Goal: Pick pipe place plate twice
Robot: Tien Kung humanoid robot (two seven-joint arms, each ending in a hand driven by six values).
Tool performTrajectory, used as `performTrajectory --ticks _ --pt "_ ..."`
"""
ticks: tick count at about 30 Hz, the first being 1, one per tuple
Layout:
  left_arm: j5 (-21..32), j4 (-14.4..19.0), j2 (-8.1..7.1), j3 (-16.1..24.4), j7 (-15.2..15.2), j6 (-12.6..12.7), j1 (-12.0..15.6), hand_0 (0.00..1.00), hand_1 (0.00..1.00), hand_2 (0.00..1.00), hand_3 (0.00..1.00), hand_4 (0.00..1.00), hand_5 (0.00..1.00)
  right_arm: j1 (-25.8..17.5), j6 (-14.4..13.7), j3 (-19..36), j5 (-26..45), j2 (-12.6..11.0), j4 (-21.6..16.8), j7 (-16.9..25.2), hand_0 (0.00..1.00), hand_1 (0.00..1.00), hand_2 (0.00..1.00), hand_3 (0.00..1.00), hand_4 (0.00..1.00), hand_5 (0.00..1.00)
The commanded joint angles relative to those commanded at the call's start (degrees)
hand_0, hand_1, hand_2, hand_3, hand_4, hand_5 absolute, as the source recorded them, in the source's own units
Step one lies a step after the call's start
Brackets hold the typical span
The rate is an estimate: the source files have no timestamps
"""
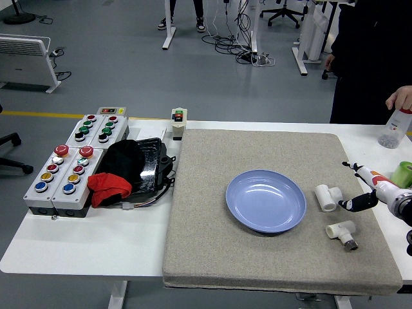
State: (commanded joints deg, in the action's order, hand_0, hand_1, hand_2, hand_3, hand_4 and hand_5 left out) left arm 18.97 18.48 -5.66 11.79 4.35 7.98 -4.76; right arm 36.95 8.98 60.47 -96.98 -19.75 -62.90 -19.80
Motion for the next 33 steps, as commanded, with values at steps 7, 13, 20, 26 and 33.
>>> performTrajectory --ticks 7,13,20,26,33 --pt "-0.12 0.02 0.04 0.35 0.02 0.09 -0.08 0.711 0.702 0.741 0.710 0.420 0.998 1.49 -0.09 -2.68 -0.12 0.90 1.72 -0.04 0.998 0.956 0.998 0.998 0.824 0.364" --pt "0.05 0.01 0.07 0.05 0.01 0.13 -0.04 0.711 0.701 0.740 0.710 0.420 0.998 3.33 -0.84 -4.36 -0.96 3.02 5.92 0.78 0.998 0.951 0.998 0.998 0.843 0.370" --pt "0.30 0.00 0.14 -0.30 0.04 0.18 0.21 0.711 0.701 0.739 0.710 0.420 0.998 4.88 -1.29 -5.27 -1.76 5.10 10.99 1.53 0.991 0.934 0.998 0.998 0.840 0.373" --pt "0.57 -0.03 0.16 -0.57 0.08 0.19 0.39 0.711 0.701 0.739 0.710 0.419 0.998 6.10 -2.89 -6.51 -3.55 6.12 14.59 2.21 0.900 0.872 0.980 0.937 0.828 0.371" --pt "0.58 -0.03 0.22 -0.44 0.12 0.12 0.32 0.710 0.700 0.739 0.709 0.419 0.998 6.95 -3.86 -7.74 -2.87 6.53 16.23 2.93 0.686 0.695 0.671 0.791 0.768 0.339"
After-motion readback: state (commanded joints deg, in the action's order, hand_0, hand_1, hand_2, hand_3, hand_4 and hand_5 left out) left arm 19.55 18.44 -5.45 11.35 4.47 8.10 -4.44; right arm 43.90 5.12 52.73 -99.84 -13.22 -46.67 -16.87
